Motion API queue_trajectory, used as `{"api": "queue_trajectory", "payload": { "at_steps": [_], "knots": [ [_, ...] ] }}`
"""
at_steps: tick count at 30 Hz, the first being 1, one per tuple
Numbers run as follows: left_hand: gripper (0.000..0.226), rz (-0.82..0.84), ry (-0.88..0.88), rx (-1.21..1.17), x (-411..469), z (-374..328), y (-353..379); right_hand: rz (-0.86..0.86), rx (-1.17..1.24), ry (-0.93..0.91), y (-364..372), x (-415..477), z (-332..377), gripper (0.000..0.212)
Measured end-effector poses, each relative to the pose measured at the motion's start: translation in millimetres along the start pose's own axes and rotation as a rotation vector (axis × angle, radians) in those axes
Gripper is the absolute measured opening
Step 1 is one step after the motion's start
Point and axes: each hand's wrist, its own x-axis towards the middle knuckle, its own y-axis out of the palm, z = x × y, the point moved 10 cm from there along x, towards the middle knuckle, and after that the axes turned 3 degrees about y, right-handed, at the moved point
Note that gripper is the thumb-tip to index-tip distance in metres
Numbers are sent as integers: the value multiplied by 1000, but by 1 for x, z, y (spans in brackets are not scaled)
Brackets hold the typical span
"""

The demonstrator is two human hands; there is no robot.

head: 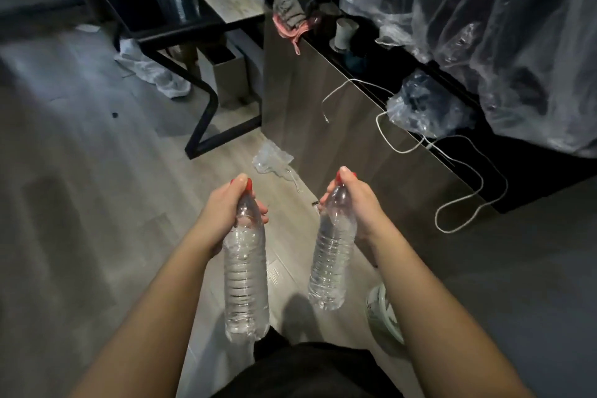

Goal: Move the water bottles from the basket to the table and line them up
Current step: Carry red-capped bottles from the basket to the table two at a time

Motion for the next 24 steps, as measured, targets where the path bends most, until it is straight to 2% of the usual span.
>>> {"api": "queue_trajectory", "payload": {
  "at_steps": [3, 8, 16, 24],
  "knots": [
    [35, -60, 31, -2, 21, -19, -18, 70, -75, -8, 31, 32, 24, 40],
    [33, -170, 48, -65, 47, -35, -47, 116, -17, 3, 64, 66, 43, 38],
    [36, -120, 75, -65, 107, -65, -90, 119, 11, 5, 106, 110, 57, 40],
    [33, -23, 49, 18, 176, -121, -167, 23, -12, -32, 195, 158, 75, 39]
  ]
}}
